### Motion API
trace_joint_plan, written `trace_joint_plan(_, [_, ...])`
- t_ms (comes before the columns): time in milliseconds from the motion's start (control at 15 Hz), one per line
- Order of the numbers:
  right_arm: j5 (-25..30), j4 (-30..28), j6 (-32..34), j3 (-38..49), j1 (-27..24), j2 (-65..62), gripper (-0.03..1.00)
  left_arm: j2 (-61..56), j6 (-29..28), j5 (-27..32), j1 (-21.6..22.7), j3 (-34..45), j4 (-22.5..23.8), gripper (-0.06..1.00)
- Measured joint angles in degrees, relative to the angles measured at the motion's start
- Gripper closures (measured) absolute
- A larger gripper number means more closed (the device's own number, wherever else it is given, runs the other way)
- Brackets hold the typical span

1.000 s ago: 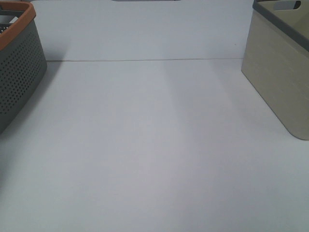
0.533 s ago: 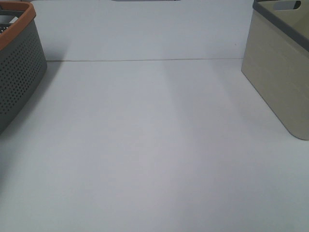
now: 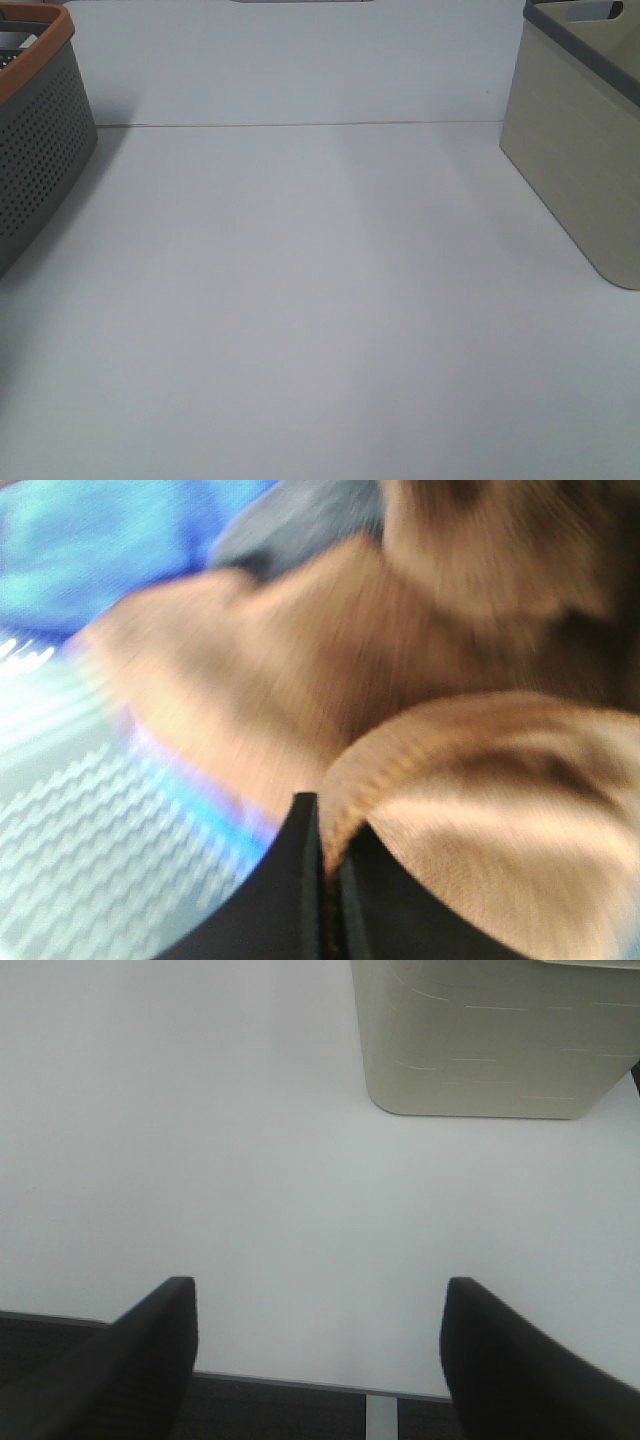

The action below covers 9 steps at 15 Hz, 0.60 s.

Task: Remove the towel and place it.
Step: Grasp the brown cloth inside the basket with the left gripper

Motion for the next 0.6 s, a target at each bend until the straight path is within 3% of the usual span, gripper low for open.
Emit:
trace_joint_plan(200, [0.0, 0.0, 0.0, 0.0, 0.0, 0.0, 0.37, -5.2, -5.1, 5.3, -0.1, -1.3, 0.5, 0.94])
trace_joint_plan(467, [0.0, 0.0, 0.0, 0.0, 0.0, 0.0, 0.37, -19.4, -18.8, 10.2, -0.1, -1.6, 0.3, 0.94])
trace_joint_plan(600, [0.0, 0.0, 0.0, 0.0, 0.0, 0.0, 0.37, -25.1, -22.7, 11.9, -0.1, -1.6, -0.4, 0.94])
